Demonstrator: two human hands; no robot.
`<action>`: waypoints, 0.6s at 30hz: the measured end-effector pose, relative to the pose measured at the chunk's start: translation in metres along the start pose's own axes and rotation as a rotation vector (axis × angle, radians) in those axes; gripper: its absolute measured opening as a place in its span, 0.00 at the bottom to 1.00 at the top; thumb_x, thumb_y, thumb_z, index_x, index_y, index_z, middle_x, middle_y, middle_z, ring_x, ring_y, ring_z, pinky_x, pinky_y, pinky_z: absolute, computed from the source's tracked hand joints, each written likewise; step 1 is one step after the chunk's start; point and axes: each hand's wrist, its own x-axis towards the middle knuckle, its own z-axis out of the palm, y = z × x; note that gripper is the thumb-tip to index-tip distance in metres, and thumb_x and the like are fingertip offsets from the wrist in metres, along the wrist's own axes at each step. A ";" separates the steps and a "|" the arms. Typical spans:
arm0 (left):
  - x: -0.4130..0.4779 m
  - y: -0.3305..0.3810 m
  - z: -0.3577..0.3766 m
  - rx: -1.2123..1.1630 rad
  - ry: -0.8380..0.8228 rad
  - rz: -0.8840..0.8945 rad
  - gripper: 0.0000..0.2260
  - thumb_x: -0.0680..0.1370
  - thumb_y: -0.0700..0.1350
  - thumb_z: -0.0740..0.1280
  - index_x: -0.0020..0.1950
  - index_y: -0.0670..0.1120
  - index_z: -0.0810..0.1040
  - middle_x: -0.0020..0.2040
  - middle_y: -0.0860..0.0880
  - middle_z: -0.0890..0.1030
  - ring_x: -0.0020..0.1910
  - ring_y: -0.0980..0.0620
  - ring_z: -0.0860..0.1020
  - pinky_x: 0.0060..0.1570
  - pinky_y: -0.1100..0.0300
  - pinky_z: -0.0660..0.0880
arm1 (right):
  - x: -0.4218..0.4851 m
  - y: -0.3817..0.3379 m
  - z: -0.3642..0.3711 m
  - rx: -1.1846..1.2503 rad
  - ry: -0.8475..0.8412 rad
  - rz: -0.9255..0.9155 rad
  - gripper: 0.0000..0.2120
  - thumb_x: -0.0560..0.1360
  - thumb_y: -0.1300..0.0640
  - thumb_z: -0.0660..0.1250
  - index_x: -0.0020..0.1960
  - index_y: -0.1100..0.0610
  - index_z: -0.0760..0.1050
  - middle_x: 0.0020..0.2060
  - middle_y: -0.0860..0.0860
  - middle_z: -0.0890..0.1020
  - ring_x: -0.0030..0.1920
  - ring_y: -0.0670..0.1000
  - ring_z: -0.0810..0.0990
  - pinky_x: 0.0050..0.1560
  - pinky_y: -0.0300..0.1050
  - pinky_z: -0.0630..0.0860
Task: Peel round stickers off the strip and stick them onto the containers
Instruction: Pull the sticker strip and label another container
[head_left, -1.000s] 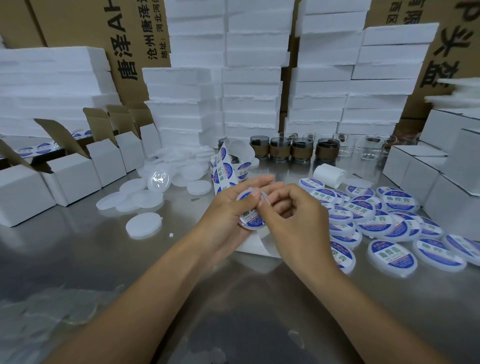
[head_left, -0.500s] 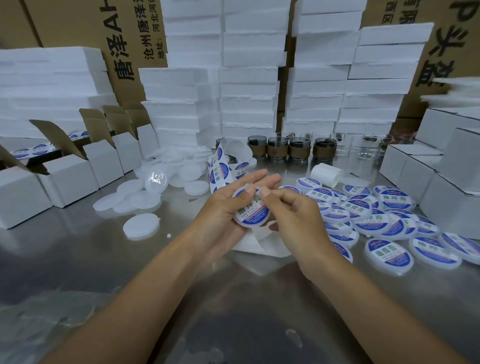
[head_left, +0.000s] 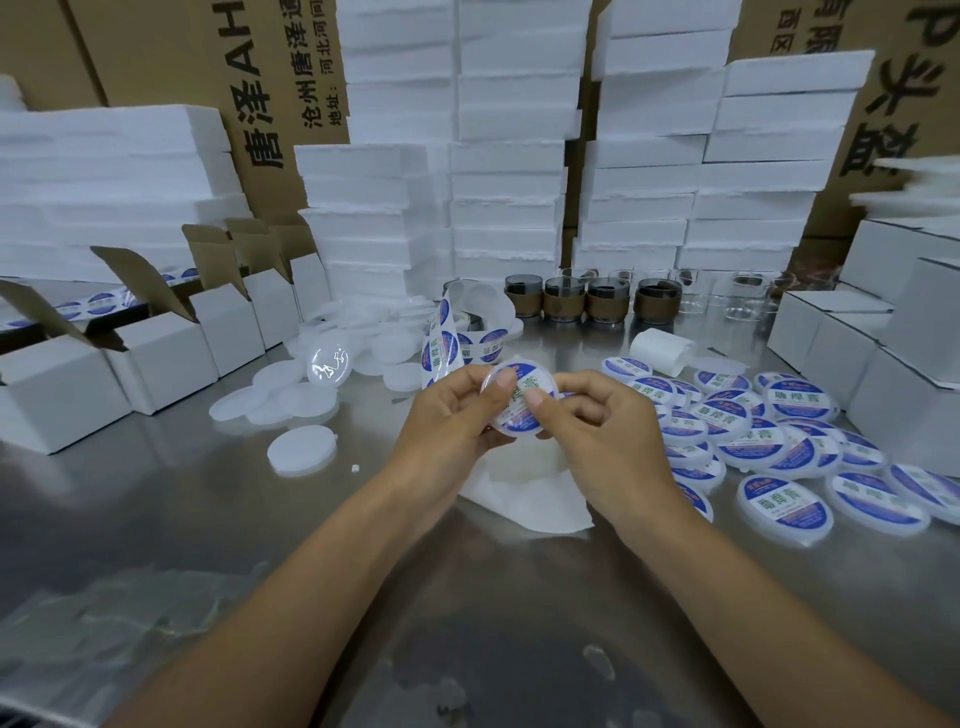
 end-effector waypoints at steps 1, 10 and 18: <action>0.000 0.000 0.000 0.044 -0.014 0.009 0.19 0.68 0.52 0.72 0.54 0.44 0.79 0.50 0.43 0.84 0.49 0.45 0.81 0.53 0.54 0.78 | 0.000 0.000 0.000 0.019 0.020 0.008 0.02 0.72 0.57 0.71 0.43 0.53 0.78 0.29 0.49 0.83 0.30 0.41 0.79 0.34 0.29 0.73; 0.001 -0.001 -0.001 0.171 -0.039 0.073 0.15 0.70 0.42 0.72 0.56 0.47 0.77 0.45 0.52 0.85 0.45 0.58 0.82 0.44 0.68 0.75 | 0.003 -0.001 -0.003 0.144 0.078 0.108 0.07 0.69 0.57 0.73 0.44 0.55 0.77 0.28 0.48 0.83 0.30 0.42 0.81 0.33 0.30 0.74; 0.002 0.001 0.000 0.134 0.026 0.092 0.10 0.77 0.38 0.65 0.55 0.51 0.78 0.45 0.50 0.85 0.42 0.53 0.82 0.44 0.62 0.79 | 0.004 0.003 -0.004 0.077 0.089 0.095 0.05 0.72 0.56 0.71 0.46 0.52 0.75 0.29 0.43 0.83 0.31 0.40 0.81 0.31 0.28 0.73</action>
